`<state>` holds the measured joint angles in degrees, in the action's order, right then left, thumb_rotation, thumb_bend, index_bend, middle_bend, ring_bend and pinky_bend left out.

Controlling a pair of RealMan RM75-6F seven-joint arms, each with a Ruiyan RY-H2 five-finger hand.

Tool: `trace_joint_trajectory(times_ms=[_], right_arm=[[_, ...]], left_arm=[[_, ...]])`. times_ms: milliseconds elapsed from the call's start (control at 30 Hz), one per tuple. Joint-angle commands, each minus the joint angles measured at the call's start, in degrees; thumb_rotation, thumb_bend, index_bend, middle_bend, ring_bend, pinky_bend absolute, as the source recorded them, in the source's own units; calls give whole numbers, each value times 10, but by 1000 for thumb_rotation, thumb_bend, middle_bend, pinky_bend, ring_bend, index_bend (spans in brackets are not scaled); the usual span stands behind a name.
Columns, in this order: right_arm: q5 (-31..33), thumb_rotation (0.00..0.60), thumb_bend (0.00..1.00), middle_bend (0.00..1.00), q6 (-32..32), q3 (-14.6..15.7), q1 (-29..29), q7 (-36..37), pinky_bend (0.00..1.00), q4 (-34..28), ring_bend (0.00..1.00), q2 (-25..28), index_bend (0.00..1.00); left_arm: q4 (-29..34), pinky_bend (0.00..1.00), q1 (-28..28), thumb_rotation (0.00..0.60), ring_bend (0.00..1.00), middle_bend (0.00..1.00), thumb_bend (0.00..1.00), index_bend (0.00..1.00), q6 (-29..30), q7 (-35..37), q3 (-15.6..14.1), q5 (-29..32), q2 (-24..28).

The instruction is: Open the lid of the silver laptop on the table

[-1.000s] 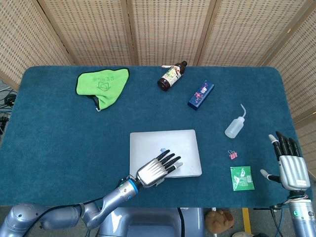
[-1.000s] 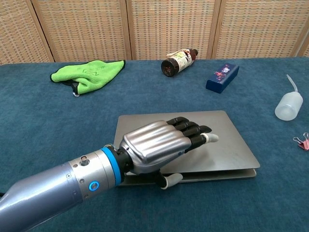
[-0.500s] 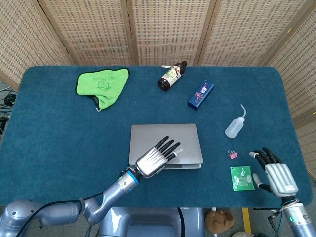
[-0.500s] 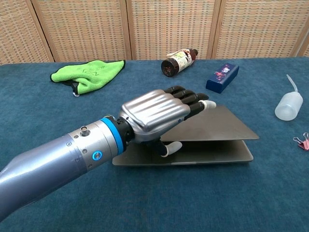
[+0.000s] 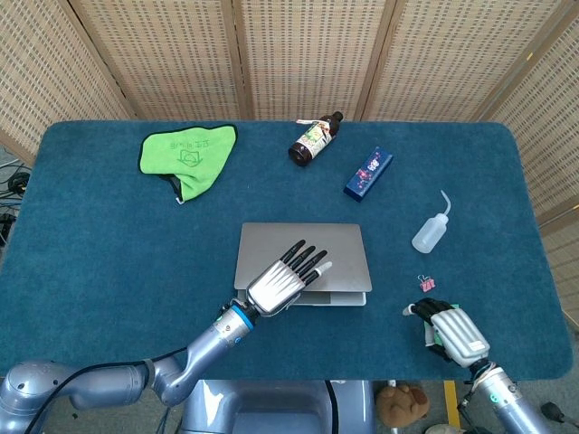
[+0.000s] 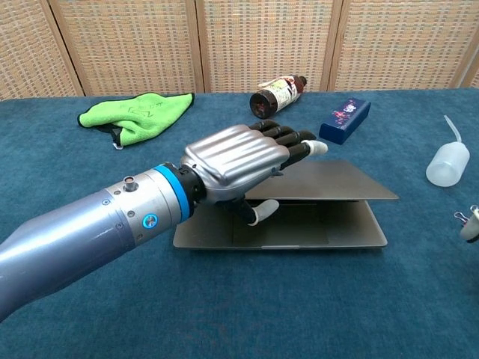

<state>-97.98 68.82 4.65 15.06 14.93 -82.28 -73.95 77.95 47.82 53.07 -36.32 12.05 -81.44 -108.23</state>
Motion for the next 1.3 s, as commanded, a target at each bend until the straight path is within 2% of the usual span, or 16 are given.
trace_joint_trajectory(times_ms=[33,200,567,933,1300], right_arm=[[-7,600,1000,285,-12,1,15,-4,278,20,228,-29,294],[11,600,1000,276,-13,-22,26,-33,278,21,225,-69,293],[45,600,1000,259,-35,-40,44,-78,278,19,210,-106,289],[57,600,1000,250,-46,-29,49,-95,278,53,202,-139,278],[68,600,1000,249,-61,-21,55,-137,278,58,202,-137,278]], left_arm=[[-1,0,2,600,0,0,494,0,1,2,-2,3,2],[-2,0,5,600,0,0,495,0,4,10,-4,8,7],[-6,0,13,600,0,0,503,0,9,50,-7,12,8],[-15,0,17,600,0,0,507,0,16,65,-13,13,11],[-13,0,25,600,0,0,508,0,23,53,-7,21,17]])
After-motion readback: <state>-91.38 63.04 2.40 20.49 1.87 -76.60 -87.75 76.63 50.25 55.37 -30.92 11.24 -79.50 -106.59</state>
